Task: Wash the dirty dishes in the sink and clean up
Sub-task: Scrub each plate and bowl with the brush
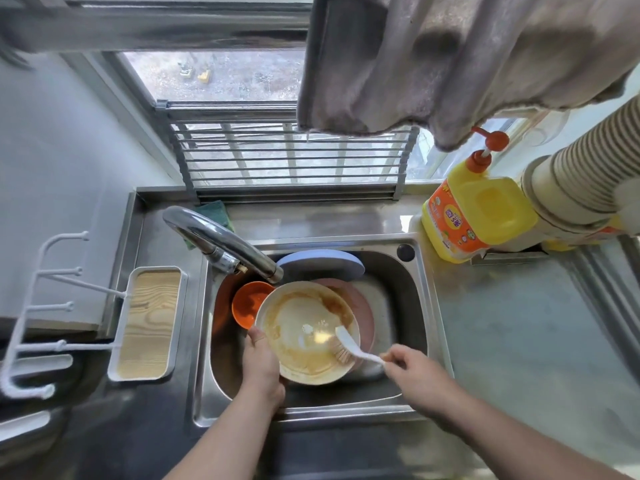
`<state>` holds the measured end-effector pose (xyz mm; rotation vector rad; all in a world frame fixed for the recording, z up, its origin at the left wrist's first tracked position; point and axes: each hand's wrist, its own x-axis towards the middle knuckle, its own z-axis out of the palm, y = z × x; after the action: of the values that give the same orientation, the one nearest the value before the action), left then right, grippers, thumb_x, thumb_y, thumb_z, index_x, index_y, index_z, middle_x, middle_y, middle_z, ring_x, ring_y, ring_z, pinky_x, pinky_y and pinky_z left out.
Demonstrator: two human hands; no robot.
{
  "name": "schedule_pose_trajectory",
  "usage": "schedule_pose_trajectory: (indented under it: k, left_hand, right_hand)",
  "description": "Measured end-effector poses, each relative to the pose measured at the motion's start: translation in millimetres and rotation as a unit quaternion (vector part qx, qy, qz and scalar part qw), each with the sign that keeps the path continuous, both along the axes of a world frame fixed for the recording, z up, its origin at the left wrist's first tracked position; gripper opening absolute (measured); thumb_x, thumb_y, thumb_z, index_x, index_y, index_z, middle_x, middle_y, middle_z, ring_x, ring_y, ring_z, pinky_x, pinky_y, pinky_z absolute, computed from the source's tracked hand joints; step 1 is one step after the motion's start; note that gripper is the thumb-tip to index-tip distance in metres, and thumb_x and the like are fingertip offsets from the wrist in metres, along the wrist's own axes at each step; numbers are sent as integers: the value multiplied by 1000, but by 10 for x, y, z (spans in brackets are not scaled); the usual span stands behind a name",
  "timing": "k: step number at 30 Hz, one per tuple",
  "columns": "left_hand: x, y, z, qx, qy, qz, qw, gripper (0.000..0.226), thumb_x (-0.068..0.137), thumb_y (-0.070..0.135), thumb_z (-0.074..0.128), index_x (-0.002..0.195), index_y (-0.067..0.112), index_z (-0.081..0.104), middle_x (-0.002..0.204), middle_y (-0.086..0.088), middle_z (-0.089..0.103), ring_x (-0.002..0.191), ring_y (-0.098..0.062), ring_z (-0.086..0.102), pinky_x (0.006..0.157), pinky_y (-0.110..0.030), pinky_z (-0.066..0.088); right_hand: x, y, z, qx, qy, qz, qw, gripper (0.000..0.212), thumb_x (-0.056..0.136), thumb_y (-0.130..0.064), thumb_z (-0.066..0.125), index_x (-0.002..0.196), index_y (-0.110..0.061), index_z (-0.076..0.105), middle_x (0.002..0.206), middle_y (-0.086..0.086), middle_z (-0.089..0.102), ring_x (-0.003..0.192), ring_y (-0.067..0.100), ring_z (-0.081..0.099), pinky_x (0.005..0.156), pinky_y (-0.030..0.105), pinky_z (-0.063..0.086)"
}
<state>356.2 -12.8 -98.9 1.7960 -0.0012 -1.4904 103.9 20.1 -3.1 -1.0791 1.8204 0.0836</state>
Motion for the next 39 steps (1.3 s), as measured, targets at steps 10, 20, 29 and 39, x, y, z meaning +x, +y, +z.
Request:
schedule_pose_trajectory:
  k: [10,20,29,39]
  left_hand:
    - [-158,157,-13,23,-12,-13,1000,44,108,62,26,141,45,49,137,-6,63,126,-34,61,108,-61,48]
    - [-243,222,-154,39,3,-25,999,49,99,75,29,132,49,54,131,-4,68,117,-35,67,97,-65,54]
    - [-85,-25,-97,20,-105,-29,994,46,112,50,28,155,40,41,148,0,55,135,-27,54,116,-50,43]
    - [-190,80,101,11,-68,-17,997,36,114,39,32,143,49,50,130,-1,62,118,-30,62,96,-57,56]
  right_hand:
    - [340,-558,-291,-15,4,-23,1000,19,97,-43,49,106,-39,65,92,-8,69,81,18,64,66,33,49]
    - [853,-248,-140,-1,-147,-90,985,14,101,-34,54,111,-36,64,91,-9,66,76,10,60,65,25,46]
    - [231,230,-143,38,-66,-53,996,11,96,-33,56,96,-34,67,71,-7,65,63,10,57,64,34,52]
    - [269,-493,-426,18,54,-22,998,17,99,-41,42,98,-37,59,91,-4,68,80,22,64,63,32,47]
